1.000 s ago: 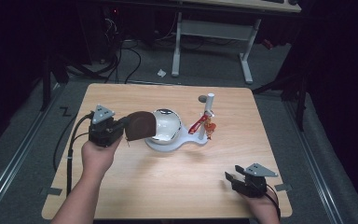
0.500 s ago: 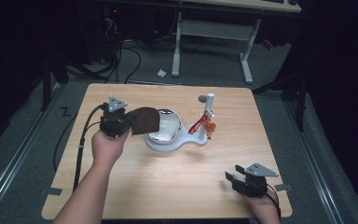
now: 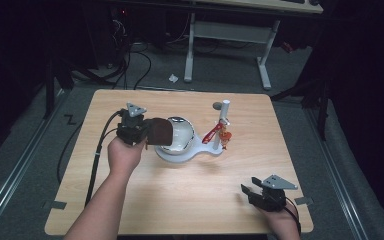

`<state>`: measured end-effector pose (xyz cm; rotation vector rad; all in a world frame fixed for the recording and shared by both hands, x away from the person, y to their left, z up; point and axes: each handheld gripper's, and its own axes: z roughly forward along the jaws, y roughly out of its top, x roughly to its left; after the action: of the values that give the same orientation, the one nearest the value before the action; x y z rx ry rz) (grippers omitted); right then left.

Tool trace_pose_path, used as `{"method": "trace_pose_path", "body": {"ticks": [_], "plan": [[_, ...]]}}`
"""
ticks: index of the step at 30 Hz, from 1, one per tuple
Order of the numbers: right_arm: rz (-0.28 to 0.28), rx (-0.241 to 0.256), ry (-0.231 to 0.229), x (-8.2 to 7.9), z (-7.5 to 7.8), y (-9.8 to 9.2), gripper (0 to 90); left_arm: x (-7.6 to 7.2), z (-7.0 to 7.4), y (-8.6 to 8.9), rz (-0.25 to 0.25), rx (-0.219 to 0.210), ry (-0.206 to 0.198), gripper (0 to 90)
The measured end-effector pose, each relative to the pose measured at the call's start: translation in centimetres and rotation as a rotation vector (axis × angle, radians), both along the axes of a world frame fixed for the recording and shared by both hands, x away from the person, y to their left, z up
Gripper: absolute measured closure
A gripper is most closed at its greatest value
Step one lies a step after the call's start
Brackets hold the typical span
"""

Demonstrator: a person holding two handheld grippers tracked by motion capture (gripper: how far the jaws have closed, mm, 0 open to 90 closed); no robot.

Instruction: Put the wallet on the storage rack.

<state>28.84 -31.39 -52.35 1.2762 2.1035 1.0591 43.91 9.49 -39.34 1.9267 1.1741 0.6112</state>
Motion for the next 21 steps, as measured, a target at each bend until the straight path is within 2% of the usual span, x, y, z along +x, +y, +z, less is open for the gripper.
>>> {"method": "trace_pose_path", "body": {"ticks": [10,17,21], "plan": [[-0.004,0.004,-0.004,-0.1,0.0,-0.3,46.5,1.1,-1.0,-2.8,0.007,0.026,-0.001,86.6],[-0.010,0.009,-0.009,-0.1,0.1,-0.4,46.9,1.4,-1.5,-4.0,0.016,0.027,-0.003,86.2],[-0.014,0.014,-0.012,-0.1,0.2,-0.5,47.2,1.5,-1.6,-4.1,0.015,0.008,-0.006,85.4]]}}
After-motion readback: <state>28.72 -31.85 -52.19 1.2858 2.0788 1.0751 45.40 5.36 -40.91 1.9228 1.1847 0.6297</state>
